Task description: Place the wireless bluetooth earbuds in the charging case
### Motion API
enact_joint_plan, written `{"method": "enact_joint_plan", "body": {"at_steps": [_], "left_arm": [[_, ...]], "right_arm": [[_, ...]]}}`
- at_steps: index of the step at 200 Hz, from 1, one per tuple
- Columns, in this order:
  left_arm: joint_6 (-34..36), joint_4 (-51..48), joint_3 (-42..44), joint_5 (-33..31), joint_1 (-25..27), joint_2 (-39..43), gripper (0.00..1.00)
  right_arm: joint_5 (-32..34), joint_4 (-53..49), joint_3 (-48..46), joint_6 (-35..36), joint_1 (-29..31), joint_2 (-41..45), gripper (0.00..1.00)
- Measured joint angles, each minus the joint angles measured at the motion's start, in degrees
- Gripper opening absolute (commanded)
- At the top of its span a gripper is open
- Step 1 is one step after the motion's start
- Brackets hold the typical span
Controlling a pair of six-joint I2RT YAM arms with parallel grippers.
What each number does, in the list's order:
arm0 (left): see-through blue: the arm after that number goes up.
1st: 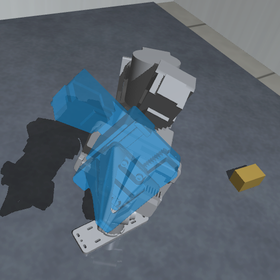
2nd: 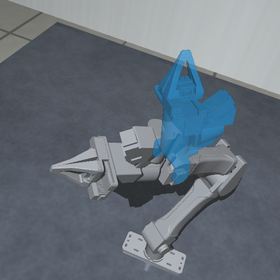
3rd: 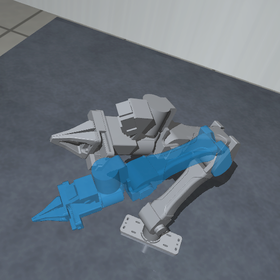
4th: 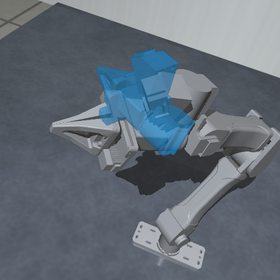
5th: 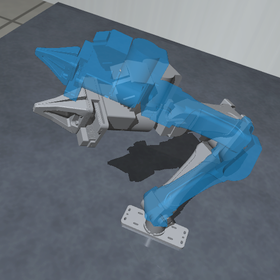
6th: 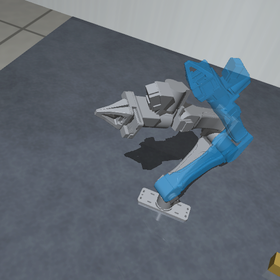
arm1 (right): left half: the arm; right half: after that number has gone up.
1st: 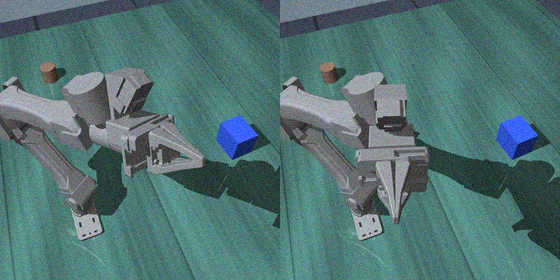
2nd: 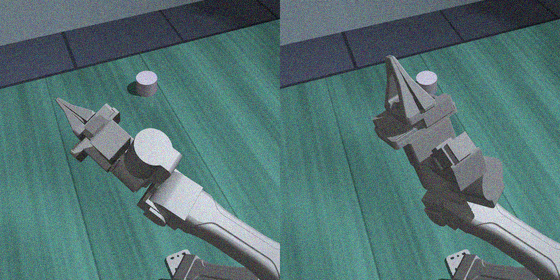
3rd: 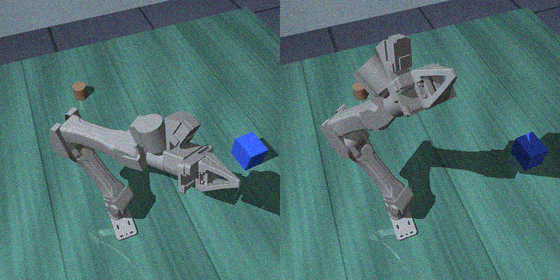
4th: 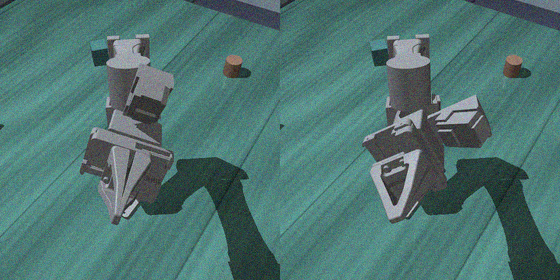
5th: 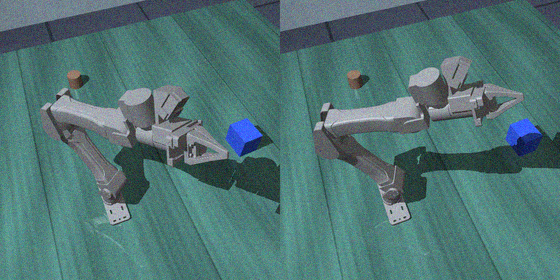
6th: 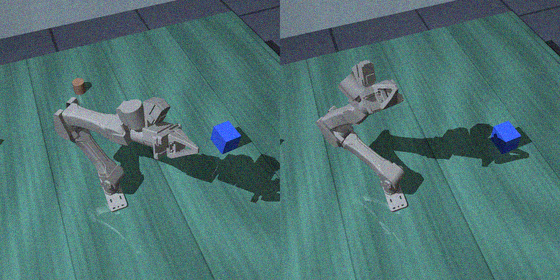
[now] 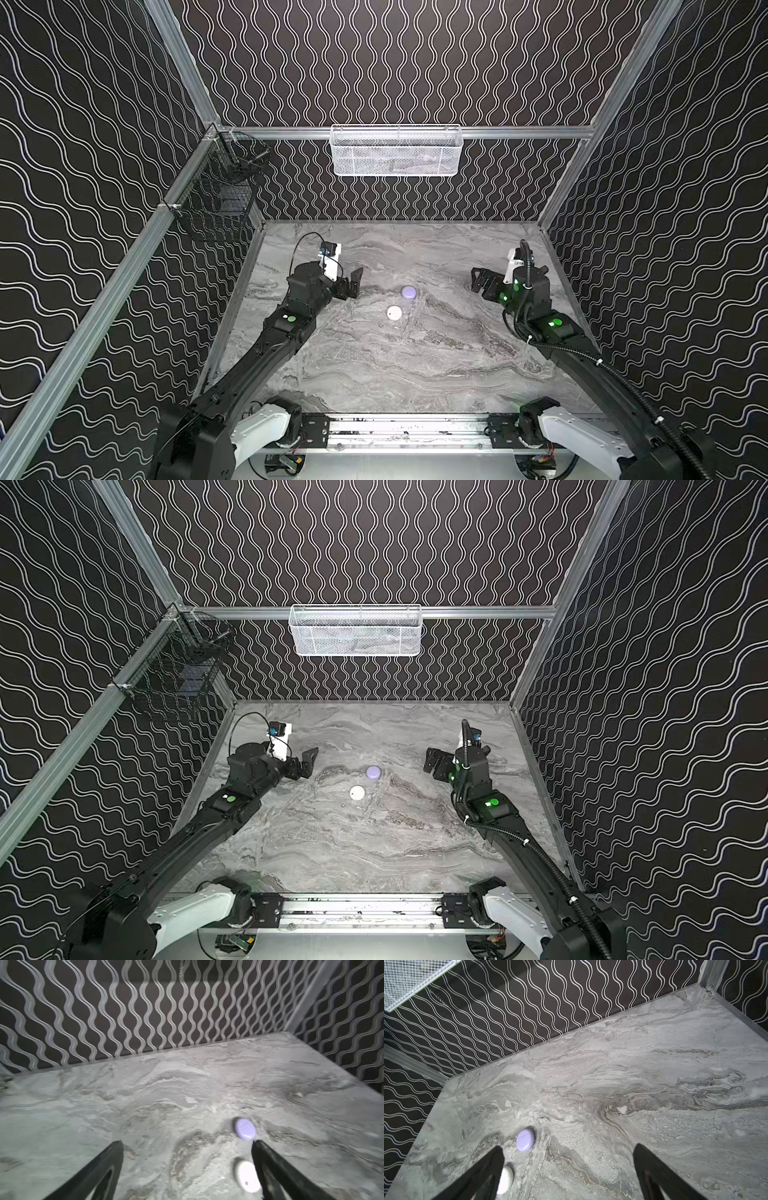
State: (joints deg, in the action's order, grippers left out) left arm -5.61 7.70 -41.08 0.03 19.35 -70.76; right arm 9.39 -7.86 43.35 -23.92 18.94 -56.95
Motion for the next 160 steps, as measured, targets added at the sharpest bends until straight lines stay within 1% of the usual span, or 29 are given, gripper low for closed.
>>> {"method": "enact_joint_plan", "body": {"at_steps": [11, 30, 58, 89, 129, 160], "left_arm": [[0.4, 1.5, 1.6, -1.2, -1.2, 0.6, 0.99], [1.7, 4.3, 6.6, -4.0, -2.8, 2.4, 0.99], [5.3, 9.5, 13.0, -8.5, -3.0, 3.1, 0.99], [9.0, 14.7, 16.4, -12.6, -3.8, 3.1, 0.99], [11.2, 19.0, 17.4, -13.4, -6.0, 0.8, 0.99], [11.8, 21.3, 17.9, -10.6, -9.3, -2.1, 0.99]], "right_arm": [[-0.1, 0.4, -0.3, 0.6, -0.7, 0.3, 0.99], [-0.2, 1.4, -1.2, 0.7, -2.6, 1.8, 0.99], [0.5, 5.7, -3.4, 2.0, -4.9, 5.1, 0.99], [0.4, 8.3, -4.3, 4.0, -5.5, 6.3, 0.99], [0.4, 10.4, -5.1, 7.4, -5.9, 6.0, 0.99], [-0.3, 13.4, -8.9, 11.5, -6.2, 8.9, 0.99]]}}
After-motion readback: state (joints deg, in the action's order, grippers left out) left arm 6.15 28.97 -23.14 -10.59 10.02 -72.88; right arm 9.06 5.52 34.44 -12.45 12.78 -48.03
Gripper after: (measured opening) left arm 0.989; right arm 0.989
